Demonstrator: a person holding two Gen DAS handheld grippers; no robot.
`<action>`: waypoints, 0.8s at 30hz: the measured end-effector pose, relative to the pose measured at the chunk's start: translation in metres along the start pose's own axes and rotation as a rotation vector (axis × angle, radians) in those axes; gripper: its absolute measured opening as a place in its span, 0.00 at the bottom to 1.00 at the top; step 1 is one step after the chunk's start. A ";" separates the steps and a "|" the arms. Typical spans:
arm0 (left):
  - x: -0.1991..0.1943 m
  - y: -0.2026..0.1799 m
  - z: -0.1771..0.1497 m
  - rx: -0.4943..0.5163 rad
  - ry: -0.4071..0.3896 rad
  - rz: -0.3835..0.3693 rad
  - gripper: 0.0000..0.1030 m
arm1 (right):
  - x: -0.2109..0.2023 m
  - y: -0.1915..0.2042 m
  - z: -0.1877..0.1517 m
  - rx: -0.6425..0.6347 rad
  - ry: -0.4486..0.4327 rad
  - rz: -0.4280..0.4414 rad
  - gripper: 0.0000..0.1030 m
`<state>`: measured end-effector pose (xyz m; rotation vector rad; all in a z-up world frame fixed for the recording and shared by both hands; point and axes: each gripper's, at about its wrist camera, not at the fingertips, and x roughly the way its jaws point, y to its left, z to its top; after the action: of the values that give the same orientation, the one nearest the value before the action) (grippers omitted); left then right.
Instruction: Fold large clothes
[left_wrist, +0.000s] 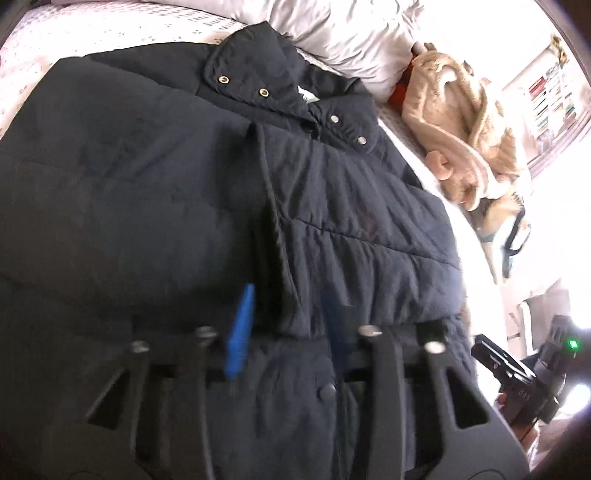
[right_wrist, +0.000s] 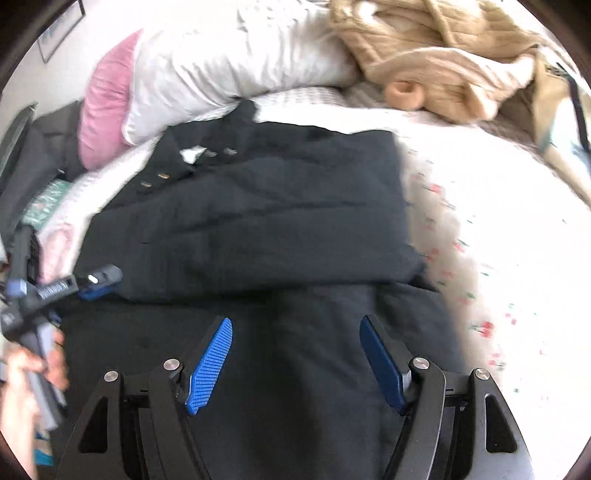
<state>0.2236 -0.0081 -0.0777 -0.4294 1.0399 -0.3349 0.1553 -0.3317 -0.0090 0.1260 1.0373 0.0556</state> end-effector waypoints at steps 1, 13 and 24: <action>0.002 -0.004 -0.001 0.030 -0.015 0.046 0.15 | 0.004 -0.001 0.003 -0.030 0.018 -0.038 0.71; -0.022 0.010 -0.020 0.068 0.027 0.272 0.75 | 0.053 0.041 -0.021 -0.414 0.058 -0.225 0.80; -0.102 0.040 -0.081 0.066 0.155 0.305 0.84 | 0.039 0.001 -0.049 -0.234 0.155 -0.059 1.00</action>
<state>0.1068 0.0589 -0.0566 -0.1829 1.2227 -0.1303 0.1328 -0.3230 -0.0670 -0.1236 1.1805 0.1341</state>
